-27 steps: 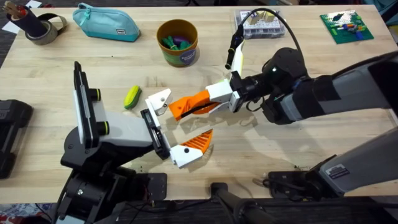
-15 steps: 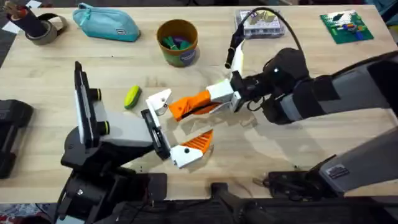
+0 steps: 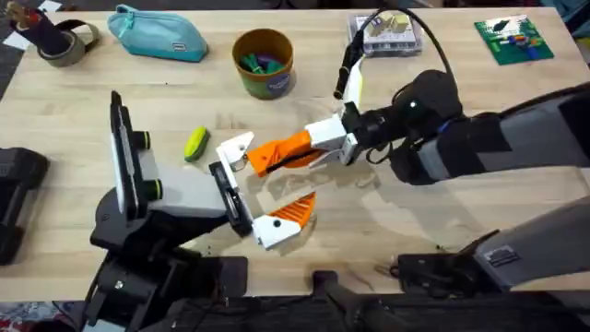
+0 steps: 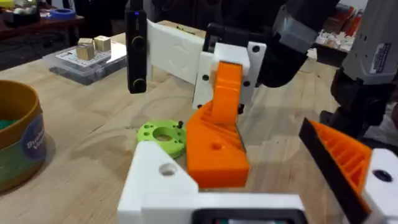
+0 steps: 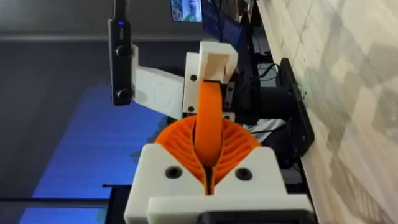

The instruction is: Pick up the gripper from the table and insert it into the empty holder that is missing its gripper. Then pick up a screw, insert it into the mounting hole, and use the screwdriver to tighten it. Finally, clean up the table by picking up the vegetable and placing it into the bucket.

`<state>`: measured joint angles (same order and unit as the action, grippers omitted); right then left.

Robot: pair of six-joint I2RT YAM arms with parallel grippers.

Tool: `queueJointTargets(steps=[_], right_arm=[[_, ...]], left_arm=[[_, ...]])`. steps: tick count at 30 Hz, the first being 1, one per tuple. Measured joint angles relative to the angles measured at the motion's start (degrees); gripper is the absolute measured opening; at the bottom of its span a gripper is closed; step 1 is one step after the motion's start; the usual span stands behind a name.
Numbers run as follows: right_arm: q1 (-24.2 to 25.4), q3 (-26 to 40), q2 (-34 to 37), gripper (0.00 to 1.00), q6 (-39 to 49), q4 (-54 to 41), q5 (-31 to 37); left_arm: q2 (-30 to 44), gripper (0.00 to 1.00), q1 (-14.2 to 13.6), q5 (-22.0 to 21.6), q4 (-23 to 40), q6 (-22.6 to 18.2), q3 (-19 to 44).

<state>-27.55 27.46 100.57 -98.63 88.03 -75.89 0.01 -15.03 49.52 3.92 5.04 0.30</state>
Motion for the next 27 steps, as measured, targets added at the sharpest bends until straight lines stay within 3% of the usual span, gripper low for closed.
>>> queueJointTargets(steps=[10, 11, 27], right_arm=[[-0.04, 0.00, 0.00, 0.022, -0.02, -0.59, 1.50], [-0.04, 0.00, -0.06, 0.022, -0.08, -4.43, 1.54], [-0.04, 0.00, -0.06, 0.023, 0.90, -1.95, 1.54]], left_arm=[[-0.02, 0.990, 0.00, -0.02, 0.00, 0.00, 0.00], [-0.02, 0.990, 0.00, -0.04, 0.00, 0.00, 0.00], [-0.02, 0.990, 0.00, -0.02, -0.02, -0.03, 0.00]])
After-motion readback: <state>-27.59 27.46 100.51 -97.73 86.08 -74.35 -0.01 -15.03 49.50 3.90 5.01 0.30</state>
